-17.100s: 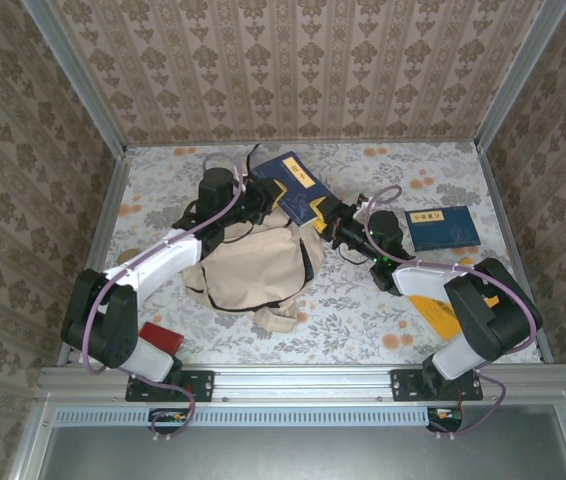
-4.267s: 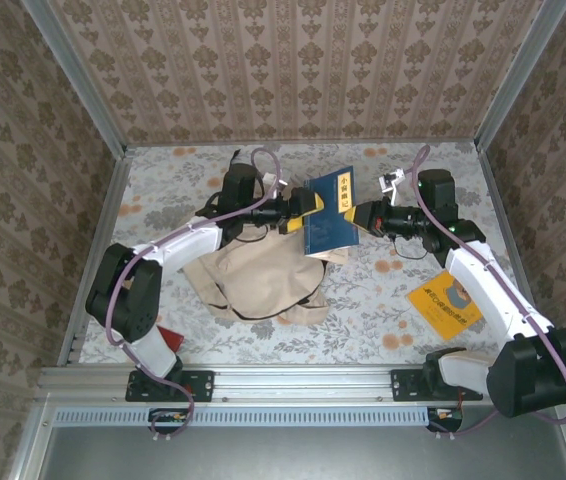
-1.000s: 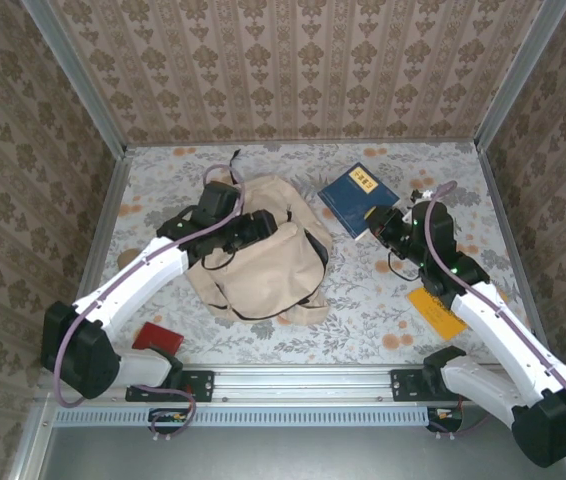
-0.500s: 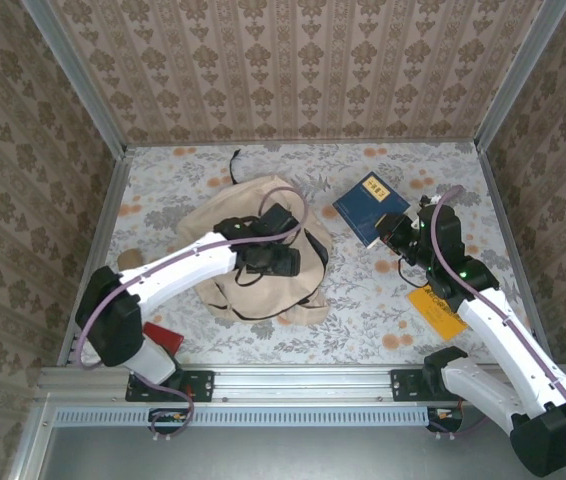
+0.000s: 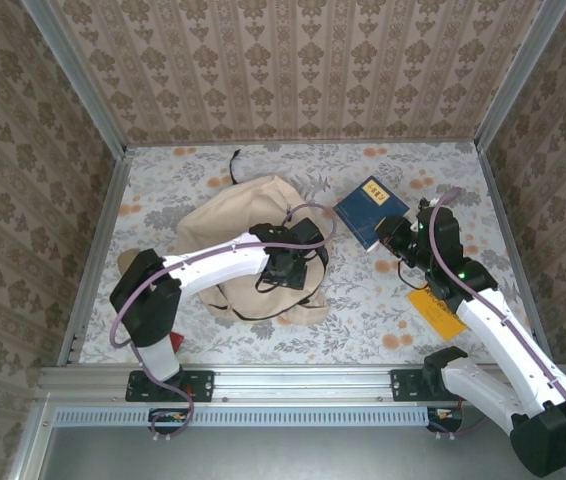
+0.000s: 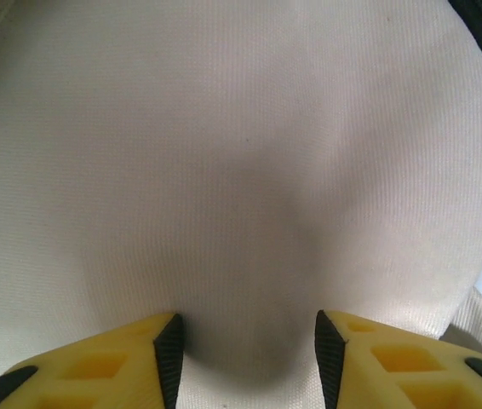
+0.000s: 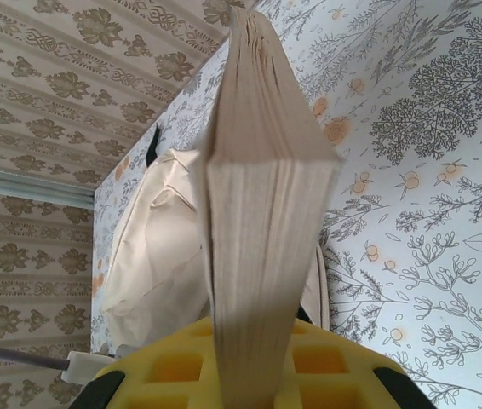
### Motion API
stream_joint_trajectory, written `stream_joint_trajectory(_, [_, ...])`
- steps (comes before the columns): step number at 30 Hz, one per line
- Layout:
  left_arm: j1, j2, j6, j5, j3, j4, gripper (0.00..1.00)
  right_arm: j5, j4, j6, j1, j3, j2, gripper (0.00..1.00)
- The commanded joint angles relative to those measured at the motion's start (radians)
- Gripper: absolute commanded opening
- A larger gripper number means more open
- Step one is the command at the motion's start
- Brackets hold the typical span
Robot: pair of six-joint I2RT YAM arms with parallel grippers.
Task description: Pack the student bag
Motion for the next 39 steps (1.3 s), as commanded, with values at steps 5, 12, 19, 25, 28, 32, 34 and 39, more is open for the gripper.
stream_joint_trajectory(5, [0.009,-0.009,0.039,-0.047,0.036,-0.003,0.2,0.013,0.012,-0.004,-0.004,-0.002,-0.025,0.08])
stream_joint_trajectory(12, [0.036,-0.042,0.057,-0.028,0.023,0.017,0.07,0.021,0.004,-0.006,-0.008,-0.004,-0.037,0.08])
stream_joint_trajectory(19, [0.052,-0.069,0.056,-0.009,0.02,0.014,0.0,0.018,-0.006,-0.006,-0.014,-0.008,-0.041,0.08])
stream_joint_trajectory(25, [0.139,-0.182,0.092,0.112,0.001,0.12,0.0,0.028,-0.043,-0.034,-0.022,-0.003,-0.064,0.07])
stream_joint_trajectory(28, [0.211,-0.233,0.108,0.216,-0.026,0.214,0.0,0.014,-0.072,-0.058,-0.029,-0.003,-0.08,0.06])
stream_joint_trajectory(32, [0.295,-0.279,0.113,0.297,-0.02,0.295,0.0,-0.037,-0.093,-0.101,-0.032,-0.004,-0.101,0.06])
stream_joint_trajectory(34, [0.324,-0.298,0.115,0.327,-0.014,0.349,0.0,-0.072,-0.095,-0.116,-0.032,-0.006,-0.113,0.06])
stream_joint_trajectory(39, [0.34,-0.332,0.147,0.338,0.022,0.458,0.0,-0.186,-0.08,-0.133,-0.028,-0.026,-0.102,0.04])
